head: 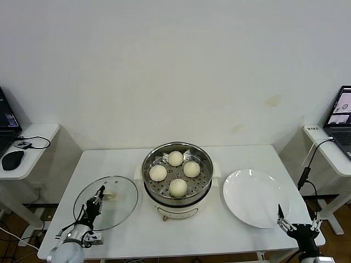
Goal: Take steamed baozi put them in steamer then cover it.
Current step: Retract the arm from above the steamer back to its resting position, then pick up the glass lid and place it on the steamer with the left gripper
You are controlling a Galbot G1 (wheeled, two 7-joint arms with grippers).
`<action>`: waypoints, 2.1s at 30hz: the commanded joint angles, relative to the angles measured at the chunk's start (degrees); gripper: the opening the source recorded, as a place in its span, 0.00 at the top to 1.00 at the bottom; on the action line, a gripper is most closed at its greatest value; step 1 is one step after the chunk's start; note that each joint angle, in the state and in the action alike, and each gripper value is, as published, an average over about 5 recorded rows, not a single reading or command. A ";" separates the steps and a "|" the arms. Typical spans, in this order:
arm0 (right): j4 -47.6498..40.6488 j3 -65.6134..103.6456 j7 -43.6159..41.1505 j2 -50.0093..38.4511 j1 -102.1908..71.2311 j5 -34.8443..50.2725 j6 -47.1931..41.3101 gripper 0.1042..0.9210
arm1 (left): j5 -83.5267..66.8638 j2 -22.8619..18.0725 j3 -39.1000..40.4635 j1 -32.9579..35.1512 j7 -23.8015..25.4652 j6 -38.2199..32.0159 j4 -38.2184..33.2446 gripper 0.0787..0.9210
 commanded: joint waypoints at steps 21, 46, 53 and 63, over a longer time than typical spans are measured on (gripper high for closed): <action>-1.45 -7.91 0.79 0.95 0.85 -9.45 2.44 0.12 | -12.16 10.89 0.78 6.48 13.14 23.60 -41.38 0.94; -6.03 -10.39 6.54 5.48 3.59 -22.45 4.92 0.12 | 16.12 -7.51 35.19 -23.56 33.71 39.03 -27.55 0.94; -6.10 -10.21 6.68 5.48 3.58 -22.86 4.66 0.12 | 20.95 -13.71 37.71 -24.36 35.71 39.47 -25.39 0.94; -6.22 -10.74 6.71 5.49 3.04 -23.24 4.75 0.12 | 22.66 -16.73 37.66 -22.42 35.64 39.45 -22.67 0.94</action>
